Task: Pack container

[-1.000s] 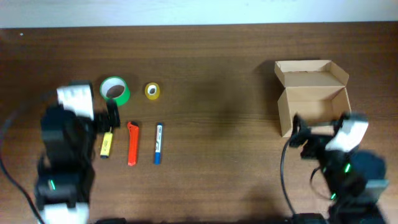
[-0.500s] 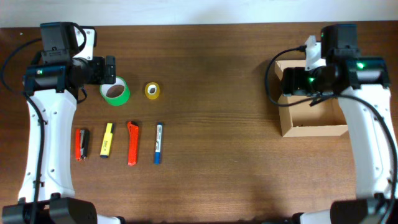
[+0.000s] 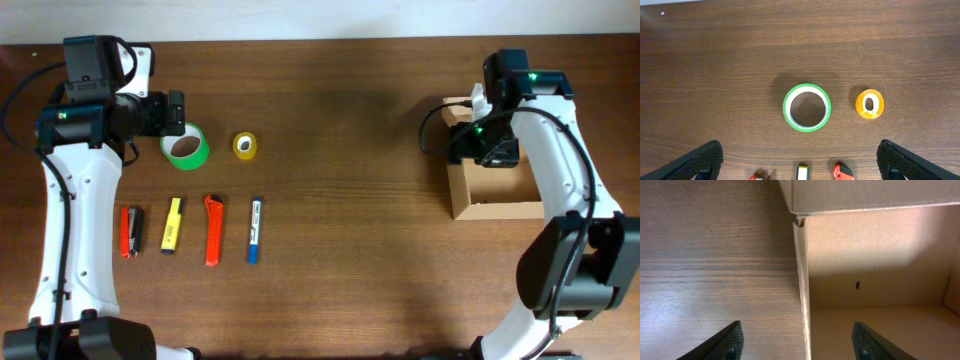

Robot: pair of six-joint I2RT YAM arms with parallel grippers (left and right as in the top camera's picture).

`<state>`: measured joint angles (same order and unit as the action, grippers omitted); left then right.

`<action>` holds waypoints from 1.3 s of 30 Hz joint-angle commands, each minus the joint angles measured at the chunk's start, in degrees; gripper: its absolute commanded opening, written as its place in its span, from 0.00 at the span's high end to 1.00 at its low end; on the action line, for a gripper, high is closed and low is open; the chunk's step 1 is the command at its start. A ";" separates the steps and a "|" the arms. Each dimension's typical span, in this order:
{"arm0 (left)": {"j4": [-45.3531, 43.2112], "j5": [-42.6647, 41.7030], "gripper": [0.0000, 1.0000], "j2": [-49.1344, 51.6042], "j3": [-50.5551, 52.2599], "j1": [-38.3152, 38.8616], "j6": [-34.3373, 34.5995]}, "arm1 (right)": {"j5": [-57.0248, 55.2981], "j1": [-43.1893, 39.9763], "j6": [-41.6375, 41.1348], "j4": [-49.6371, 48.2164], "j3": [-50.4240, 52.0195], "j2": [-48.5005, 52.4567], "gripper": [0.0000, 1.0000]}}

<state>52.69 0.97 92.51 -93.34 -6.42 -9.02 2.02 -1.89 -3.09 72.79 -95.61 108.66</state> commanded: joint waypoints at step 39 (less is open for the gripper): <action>-5.51 5.07 0.00 5.11 -1.53 -6.51 -2.47 | -8.44 17.81 -15.80 9.03 -34.91 -0.48 0.96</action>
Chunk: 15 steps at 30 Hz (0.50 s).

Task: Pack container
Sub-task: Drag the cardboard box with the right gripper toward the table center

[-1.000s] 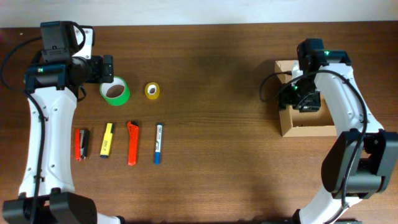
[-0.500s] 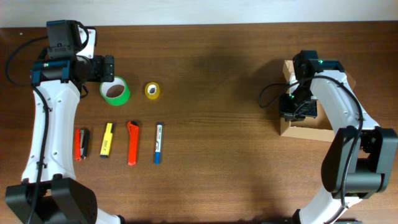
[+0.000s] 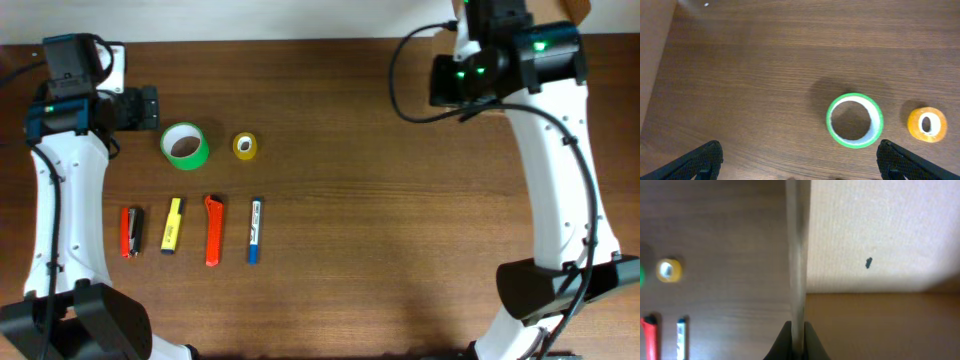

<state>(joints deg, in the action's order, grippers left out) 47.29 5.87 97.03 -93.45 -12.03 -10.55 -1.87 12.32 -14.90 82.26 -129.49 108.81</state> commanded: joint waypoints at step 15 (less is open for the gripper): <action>3.37 0.15 0.00 0.57 -1.42 -0.98 -0.90 | -9.20 24.83 -23.65 -3.26 -1.03 15.32 0.96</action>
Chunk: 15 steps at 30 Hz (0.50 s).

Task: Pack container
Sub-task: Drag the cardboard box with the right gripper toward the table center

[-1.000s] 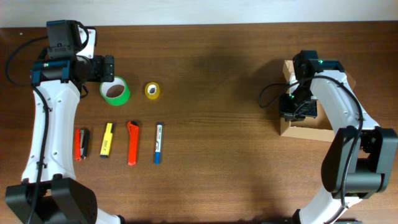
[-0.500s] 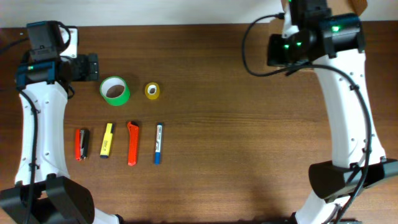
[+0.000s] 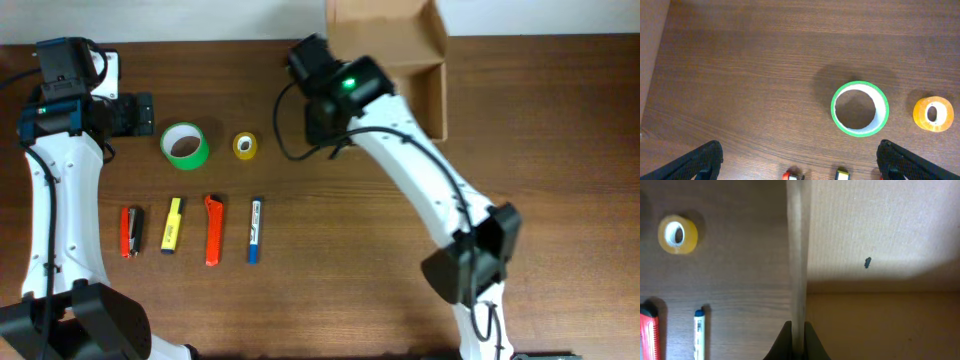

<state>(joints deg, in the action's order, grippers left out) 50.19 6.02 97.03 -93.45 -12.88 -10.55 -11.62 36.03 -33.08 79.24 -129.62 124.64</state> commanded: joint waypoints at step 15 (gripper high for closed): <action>1.70 0.02 0.00 0.59 -1.42 0.11 -0.92 | 4.44 6.43 -9.51 2.45 -0.79 3.65 0.96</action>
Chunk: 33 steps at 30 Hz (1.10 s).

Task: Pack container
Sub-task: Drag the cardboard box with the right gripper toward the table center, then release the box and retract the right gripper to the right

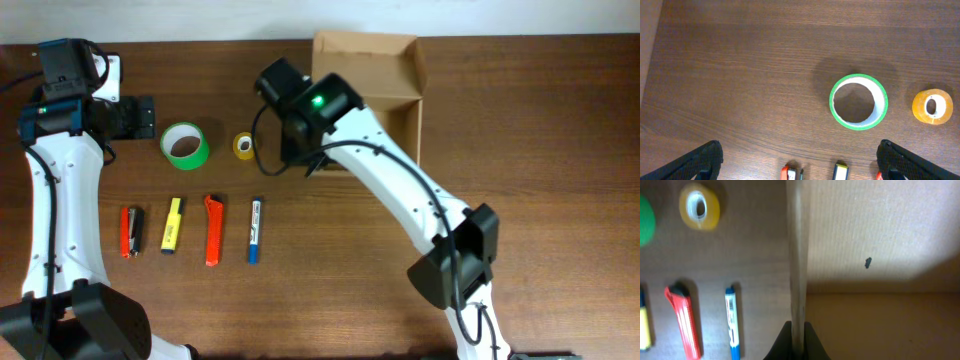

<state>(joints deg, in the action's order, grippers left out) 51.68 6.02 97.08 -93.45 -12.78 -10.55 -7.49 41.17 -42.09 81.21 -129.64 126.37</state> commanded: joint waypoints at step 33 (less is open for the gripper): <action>0.44 -0.17 0.00 0.63 -1.36 0.35 -0.90 | 2.75 1.05 -1.51 -4.96 -0.74 12.79 0.96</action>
<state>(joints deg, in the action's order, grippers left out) 51.88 6.02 97.08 -93.45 -12.67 -10.55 -4.54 42.26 -42.65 76.23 -129.75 137.45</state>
